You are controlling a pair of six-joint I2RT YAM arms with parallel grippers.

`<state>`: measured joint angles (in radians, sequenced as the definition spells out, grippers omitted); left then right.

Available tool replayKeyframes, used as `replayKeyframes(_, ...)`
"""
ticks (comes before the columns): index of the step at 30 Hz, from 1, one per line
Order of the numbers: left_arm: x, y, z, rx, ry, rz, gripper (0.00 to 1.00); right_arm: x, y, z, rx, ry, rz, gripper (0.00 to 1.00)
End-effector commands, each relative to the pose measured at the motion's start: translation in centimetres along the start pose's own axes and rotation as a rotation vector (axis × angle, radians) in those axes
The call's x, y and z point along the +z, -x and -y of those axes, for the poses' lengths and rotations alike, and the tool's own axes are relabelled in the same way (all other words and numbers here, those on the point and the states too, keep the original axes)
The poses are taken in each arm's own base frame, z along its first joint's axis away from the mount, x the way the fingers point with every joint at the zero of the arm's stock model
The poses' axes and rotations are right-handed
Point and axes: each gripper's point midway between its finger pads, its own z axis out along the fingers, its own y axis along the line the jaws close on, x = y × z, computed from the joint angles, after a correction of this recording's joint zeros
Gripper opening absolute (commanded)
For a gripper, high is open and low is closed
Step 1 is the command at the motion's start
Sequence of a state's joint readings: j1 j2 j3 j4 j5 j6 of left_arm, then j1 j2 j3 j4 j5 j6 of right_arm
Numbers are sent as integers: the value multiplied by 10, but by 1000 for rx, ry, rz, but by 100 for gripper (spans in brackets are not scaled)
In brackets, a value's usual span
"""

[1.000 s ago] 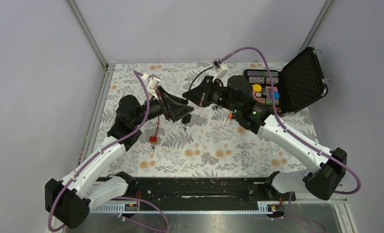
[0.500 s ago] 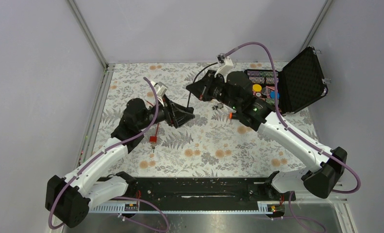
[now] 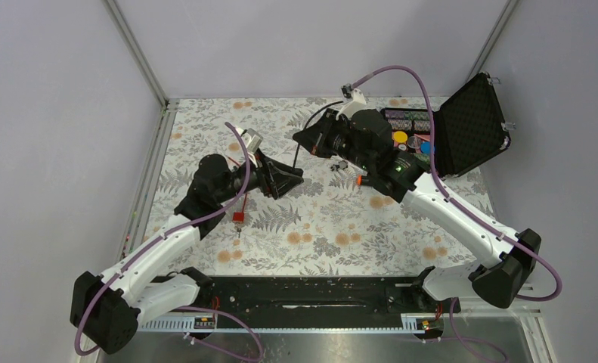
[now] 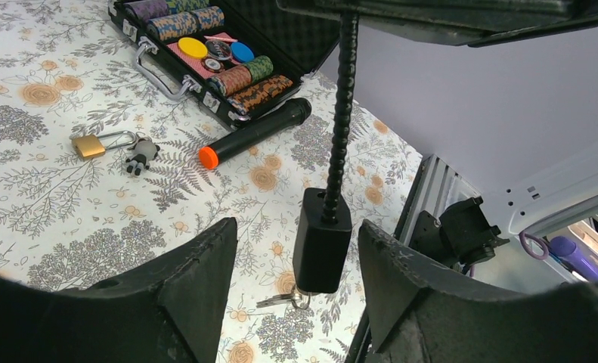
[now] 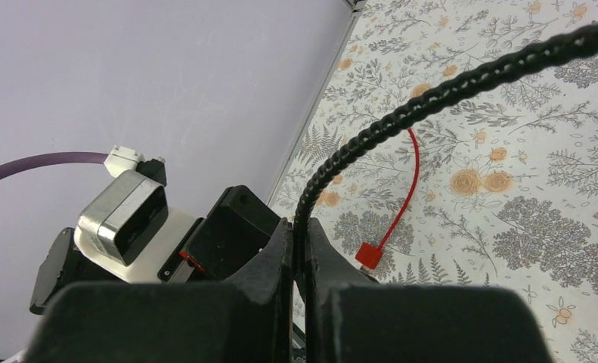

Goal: Lock with the key
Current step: Lock the lock.

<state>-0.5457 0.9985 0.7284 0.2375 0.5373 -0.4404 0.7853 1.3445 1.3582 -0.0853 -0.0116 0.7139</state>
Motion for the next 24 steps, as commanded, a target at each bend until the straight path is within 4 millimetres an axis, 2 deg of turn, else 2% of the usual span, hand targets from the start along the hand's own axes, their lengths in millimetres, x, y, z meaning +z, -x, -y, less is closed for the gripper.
replayKeyframes(1, 5, 19, 8, 63, -34, 59, 58, -5, 25, -21, 37, 46, 70, 0)
replayKeyframes(4, 8, 18, 12, 66, -51, 53, 44, -5, 25, -20, 56, 43, 70, 0)
replayKeyframes(6, 9, 14, 10, 64, -49, 44, 27, -5, 23, -21, 70, 51, 60, 0)
replayKeyframes(8, 10, 14, 8, 61, -37, 45, 5, -5, 19, -22, 75, 60, 42, 0)
replayKeyframes(9, 9, 15, 7, 61, -30, 51, 0, -5, 17, -22, 75, 58, 35, 0)
replayKeyframes(10, 9, 16, 6, 61, -21, 57, 0, -4, 16, -20, 77, 55, 29, 0)
replayKeyframes(11, 9, 19, 5, 65, -10, 66, 0, -4, 14, -19, 75, 52, 22, 8)
replayKeyframes(15, 5, 29, -6, 85, 79, 77, 0, -8, 7, -5, 31, 32, 6, 66)
replayKeyframes(16, 3, 30, -9, 95, 102, 69, 0, -13, 7, 1, 14, 23, 9, 76)
replayKeyframes(19, -3, 30, -16, 112, 170, 28, 0, -28, 13, 22, -31, -6, 37, 82)
replayKeyframes(24, -20, 28, -13, 155, 209, -73, 0, -63, 43, 55, -217, -100, 111, 79)
